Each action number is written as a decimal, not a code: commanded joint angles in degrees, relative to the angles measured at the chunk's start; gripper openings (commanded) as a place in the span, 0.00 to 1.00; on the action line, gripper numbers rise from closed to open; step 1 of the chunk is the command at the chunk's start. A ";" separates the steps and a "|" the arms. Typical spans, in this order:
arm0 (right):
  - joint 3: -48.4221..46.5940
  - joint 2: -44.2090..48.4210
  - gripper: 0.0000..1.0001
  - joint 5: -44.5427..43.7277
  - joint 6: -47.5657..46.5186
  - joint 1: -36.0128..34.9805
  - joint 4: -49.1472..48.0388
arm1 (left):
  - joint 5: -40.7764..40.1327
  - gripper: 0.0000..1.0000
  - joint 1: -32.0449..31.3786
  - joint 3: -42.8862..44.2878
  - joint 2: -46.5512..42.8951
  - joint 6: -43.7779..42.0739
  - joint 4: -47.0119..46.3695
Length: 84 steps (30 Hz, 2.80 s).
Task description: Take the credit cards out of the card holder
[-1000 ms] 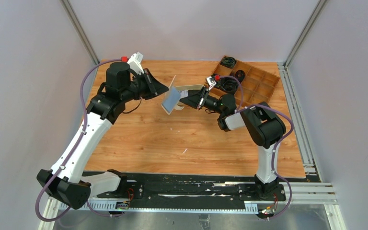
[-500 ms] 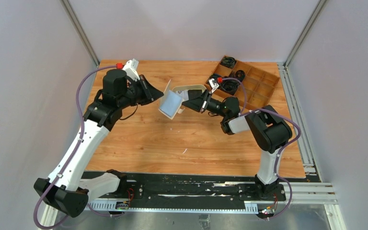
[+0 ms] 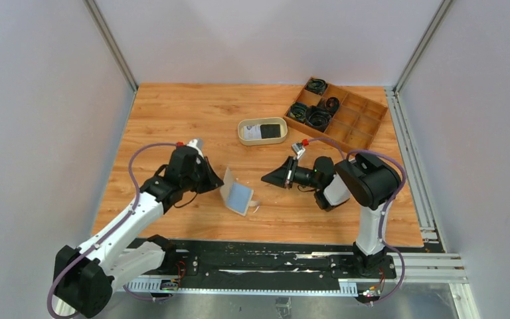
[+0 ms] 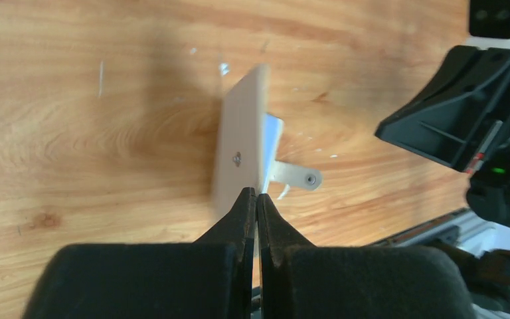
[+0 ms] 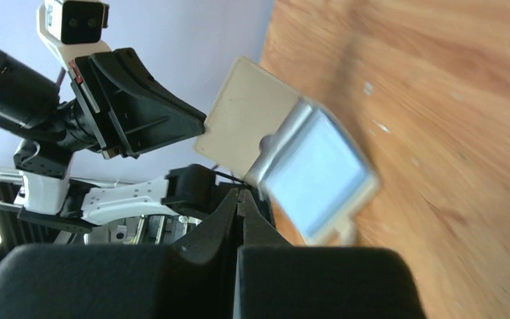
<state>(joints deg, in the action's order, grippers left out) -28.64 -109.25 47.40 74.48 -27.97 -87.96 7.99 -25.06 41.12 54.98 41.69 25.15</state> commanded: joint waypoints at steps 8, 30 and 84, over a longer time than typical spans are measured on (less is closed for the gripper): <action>4.46 -9.56 0.00 2.52 -4.12 0.52 -3.20 | -5.24 0.00 -2.71 -16.07 5.26 6.69 -18.81; -16.89 11.91 0.39 -14.00 -39.78 -9.57 66.97 | -14.09 0.32 -2.64 -14.34 6.36 3.47 -14.15; -34.94 -1.68 0.00 -37.69 -55.36 -26.98 77.48 | -2.84 0.83 10.73 -12.92 -1.25 -5.37 -6.92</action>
<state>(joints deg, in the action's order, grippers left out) -63.44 -110.06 7.90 19.73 -55.81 -10.66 2.83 -14.74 27.77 53.34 37.60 19.79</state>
